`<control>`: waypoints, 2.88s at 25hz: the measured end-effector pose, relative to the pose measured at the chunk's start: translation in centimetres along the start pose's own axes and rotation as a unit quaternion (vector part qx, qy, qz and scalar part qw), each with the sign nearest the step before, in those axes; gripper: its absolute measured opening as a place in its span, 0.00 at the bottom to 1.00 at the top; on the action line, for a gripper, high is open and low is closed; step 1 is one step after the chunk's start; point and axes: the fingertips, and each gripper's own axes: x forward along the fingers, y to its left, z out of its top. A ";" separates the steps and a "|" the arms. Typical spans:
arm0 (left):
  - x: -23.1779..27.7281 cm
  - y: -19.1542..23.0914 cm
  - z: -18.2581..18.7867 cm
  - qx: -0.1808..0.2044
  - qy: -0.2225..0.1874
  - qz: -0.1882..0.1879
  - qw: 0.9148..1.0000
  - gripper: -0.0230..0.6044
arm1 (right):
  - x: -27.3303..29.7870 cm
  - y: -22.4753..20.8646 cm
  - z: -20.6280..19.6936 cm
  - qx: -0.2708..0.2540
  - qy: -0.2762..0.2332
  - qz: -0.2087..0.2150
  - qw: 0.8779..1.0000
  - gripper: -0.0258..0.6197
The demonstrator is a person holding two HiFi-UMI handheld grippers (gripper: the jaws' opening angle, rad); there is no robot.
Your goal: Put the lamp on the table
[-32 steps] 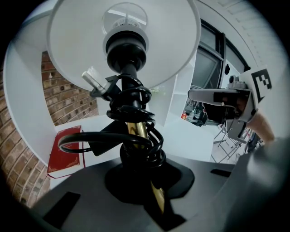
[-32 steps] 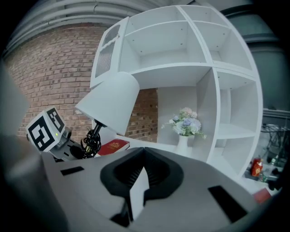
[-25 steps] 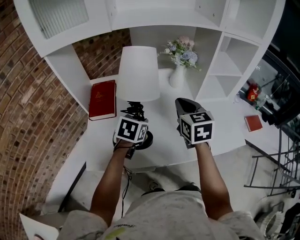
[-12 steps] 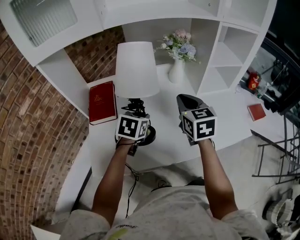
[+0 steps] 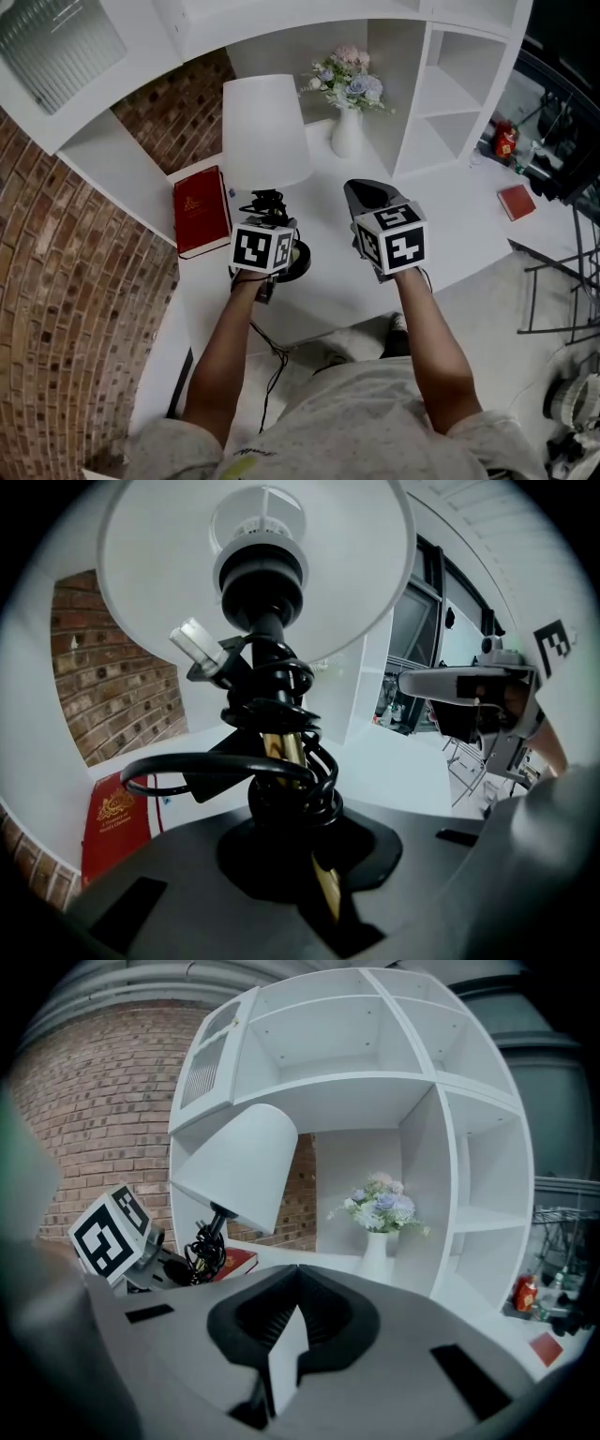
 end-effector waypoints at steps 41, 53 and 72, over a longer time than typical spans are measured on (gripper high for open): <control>12.3 6.5 6.7 0.025 -0.130 0.040 0.990 0.11 | 9.2 -5.6 -1.0 0.002 0.034 0.042 0.999 0.05; 14.6 7.5 8.3 0.058 -0.155 0.040 0.985 0.11 | 10.2 -5.4 -1.4 0.030 0.032 0.040 0.998 0.05; 17.0 8.3 9.6 0.080 -0.201 0.045 0.975 0.11 | 9.5 -5.7 -5.5 0.057 0.059 0.025 0.996 0.05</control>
